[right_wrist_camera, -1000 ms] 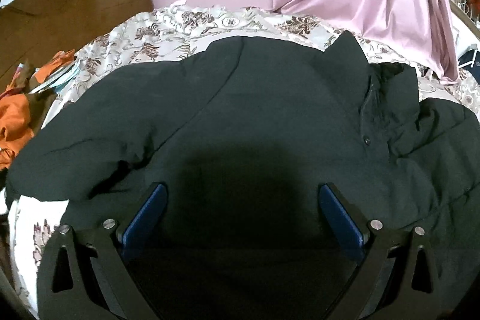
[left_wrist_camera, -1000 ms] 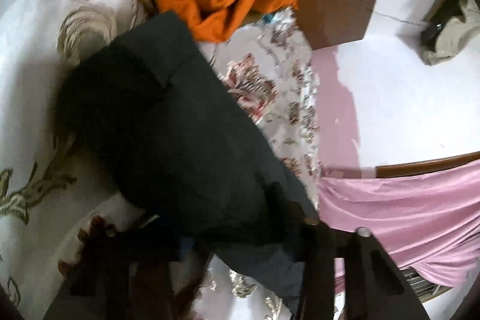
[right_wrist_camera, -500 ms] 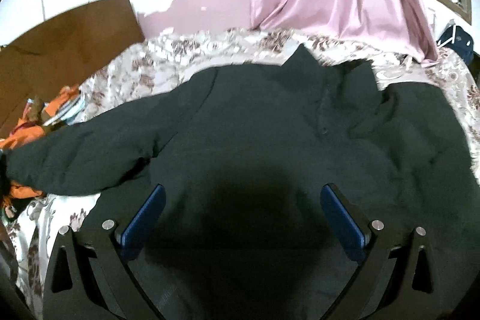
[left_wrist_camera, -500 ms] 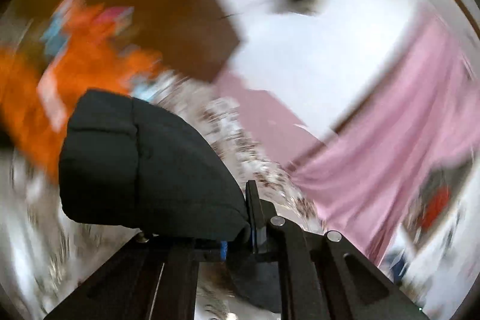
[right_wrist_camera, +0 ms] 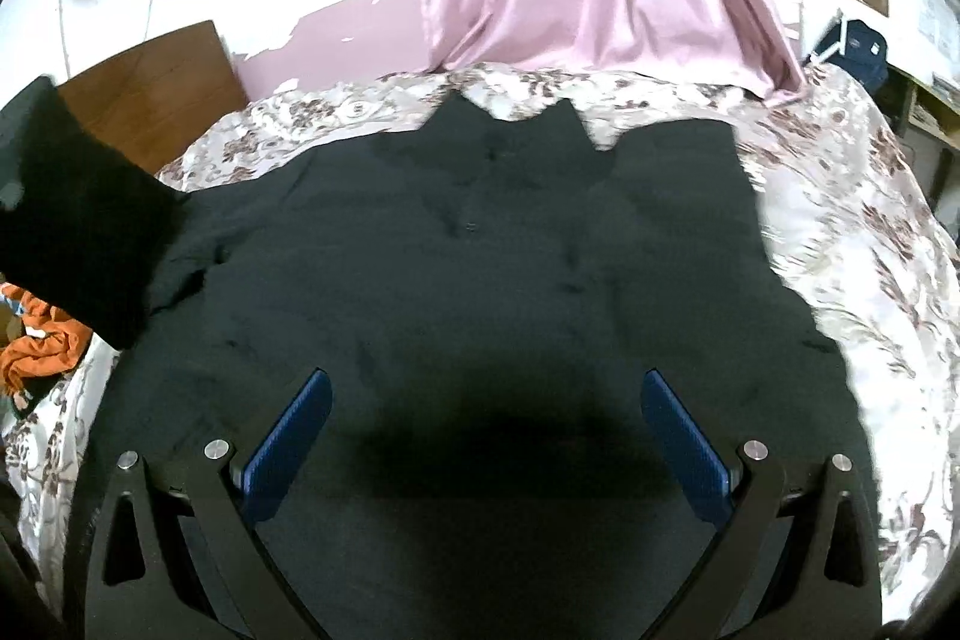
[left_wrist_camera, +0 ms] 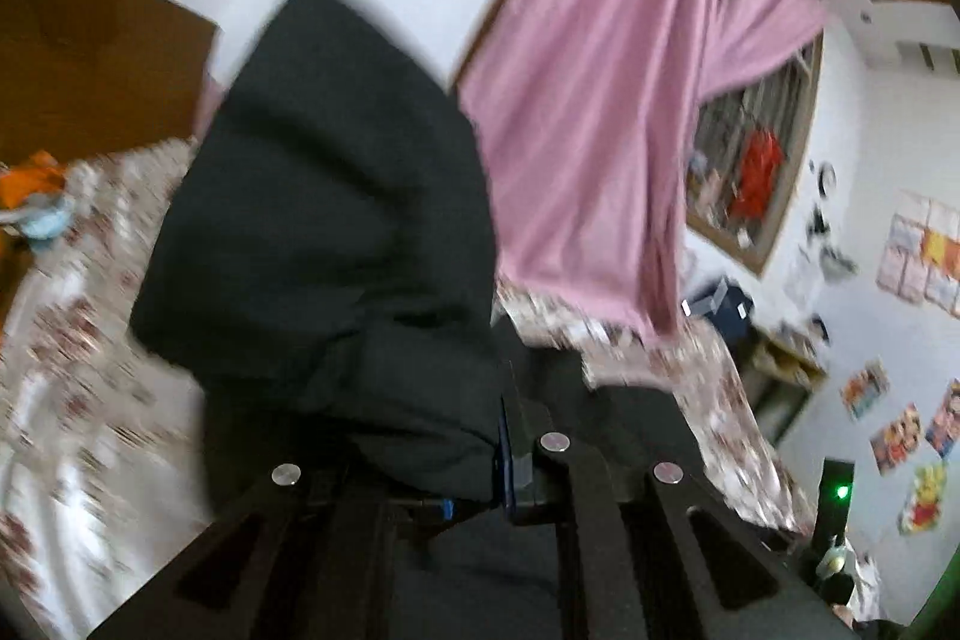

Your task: Fold large clothes

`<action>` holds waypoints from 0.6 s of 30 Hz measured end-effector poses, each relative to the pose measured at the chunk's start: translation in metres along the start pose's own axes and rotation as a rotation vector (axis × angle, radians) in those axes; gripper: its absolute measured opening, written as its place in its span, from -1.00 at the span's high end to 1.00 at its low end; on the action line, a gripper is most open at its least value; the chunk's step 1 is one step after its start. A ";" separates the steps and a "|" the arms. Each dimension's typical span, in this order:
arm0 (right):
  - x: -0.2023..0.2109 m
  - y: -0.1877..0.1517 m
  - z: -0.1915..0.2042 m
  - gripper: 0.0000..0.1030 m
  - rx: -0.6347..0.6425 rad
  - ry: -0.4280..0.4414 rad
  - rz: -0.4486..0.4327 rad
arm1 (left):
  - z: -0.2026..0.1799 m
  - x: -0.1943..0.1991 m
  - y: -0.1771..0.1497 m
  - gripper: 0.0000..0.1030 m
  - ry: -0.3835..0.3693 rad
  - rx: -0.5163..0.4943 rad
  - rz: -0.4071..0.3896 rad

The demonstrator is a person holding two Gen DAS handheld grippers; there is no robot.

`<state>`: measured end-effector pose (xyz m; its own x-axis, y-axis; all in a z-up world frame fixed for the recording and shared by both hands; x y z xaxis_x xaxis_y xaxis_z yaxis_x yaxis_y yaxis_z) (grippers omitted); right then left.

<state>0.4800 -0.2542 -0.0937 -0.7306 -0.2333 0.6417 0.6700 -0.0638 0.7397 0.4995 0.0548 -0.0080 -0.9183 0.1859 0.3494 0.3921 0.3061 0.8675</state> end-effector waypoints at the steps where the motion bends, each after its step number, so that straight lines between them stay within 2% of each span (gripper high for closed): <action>1: 0.006 -0.002 -0.013 -0.97 -0.008 0.019 -0.006 | -0.012 -0.003 -0.010 0.81 -0.003 -0.019 0.024; 5: 0.013 -0.016 -0.046 -0.97 -0.043 0.019 0.001 | -0.056 -0.033 -0.060 0.81 0.041 -0.179 0.170; 8: 0.014 -0.028 -0.067 -0.97 -0.100 0.054 0.009 | -0.072 -0.045 -0.099 0.81 0.063 -0.272 0.269; 12: 0.008 -0.050 -0.086 -0.97 -0.194 0.108 0.034 | -0.073 -0.048 -0.148 0.80 0.118 -0.394 0.403; 14: 0.007 -0.062 -0.090 -0.97 -0.236 0.146 0.034 | -0.073 -0.050 -0.162 0.80 0.146 -0.426 0.454; 18: 0.006 -0.071 -0.086 -0.97 -0.215 0.169 0.028 | -0.066 -0.036 -0.180 0.74 0.152 -0.497 0.496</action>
<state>0.4389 -0.3348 -0.1597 -0.6914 -0.3954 0.6047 0.7151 -0.2551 0.6508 0.4585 -0.0687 -0.1537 -0.6499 0.0494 0.7584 0.7274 -0.2485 0.6396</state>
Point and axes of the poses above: each gripper's, at about its wrist camera, not at the fingertips, and x roughly against the way its jaws point, z to its left, y to its top, the point moved 10 cm from there along -x, roughly the way its jaws point, and after that the axes turned 8 degrees about y, right-handed, at the moved point
